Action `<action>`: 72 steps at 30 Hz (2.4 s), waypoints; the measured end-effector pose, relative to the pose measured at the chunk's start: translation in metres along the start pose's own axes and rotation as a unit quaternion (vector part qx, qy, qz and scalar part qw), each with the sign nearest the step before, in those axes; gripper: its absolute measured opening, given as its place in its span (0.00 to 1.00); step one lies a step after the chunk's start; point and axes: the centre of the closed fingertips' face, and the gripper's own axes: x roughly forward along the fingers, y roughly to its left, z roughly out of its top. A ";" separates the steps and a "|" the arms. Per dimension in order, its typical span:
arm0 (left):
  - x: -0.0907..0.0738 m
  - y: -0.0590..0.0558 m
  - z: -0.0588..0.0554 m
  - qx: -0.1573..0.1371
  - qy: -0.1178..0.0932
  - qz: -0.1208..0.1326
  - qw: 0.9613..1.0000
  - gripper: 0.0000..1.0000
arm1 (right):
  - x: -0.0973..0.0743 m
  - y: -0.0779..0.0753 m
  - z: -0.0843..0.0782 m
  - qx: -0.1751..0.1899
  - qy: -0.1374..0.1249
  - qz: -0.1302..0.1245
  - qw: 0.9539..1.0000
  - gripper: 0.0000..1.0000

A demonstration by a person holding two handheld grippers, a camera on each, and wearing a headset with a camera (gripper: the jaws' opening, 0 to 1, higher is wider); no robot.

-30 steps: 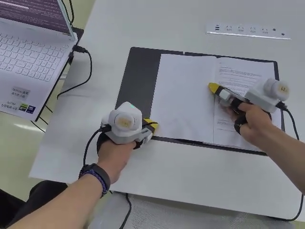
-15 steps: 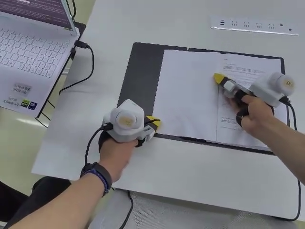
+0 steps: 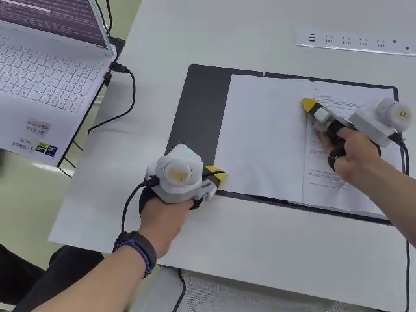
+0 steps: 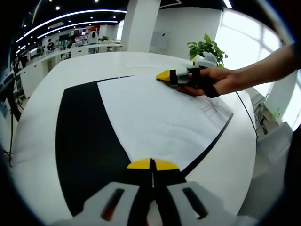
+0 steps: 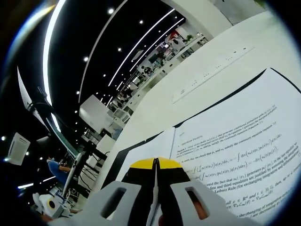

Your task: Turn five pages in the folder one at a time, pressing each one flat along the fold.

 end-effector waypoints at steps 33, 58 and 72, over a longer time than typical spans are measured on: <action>0.002 0.001 -0.001 -0.006 0.001 0.001 1.000 0.00 | 0.038 -0.020 0.037 0.037 -0.041 -0.006 0.998 0.00; -0.001 0.000 0.001 -0.004 -0.007 0.000 1.000 0.00 | -0.014 0.020 -0.011 0.014 0.001 0.011 1.000 0.00; -0.003 0.000 0.001 -0.009 -0.016 -0.005 1.000 0.00 | -0.047 0.025 -0.040 0.000 0.014 0.016 1.000 0.00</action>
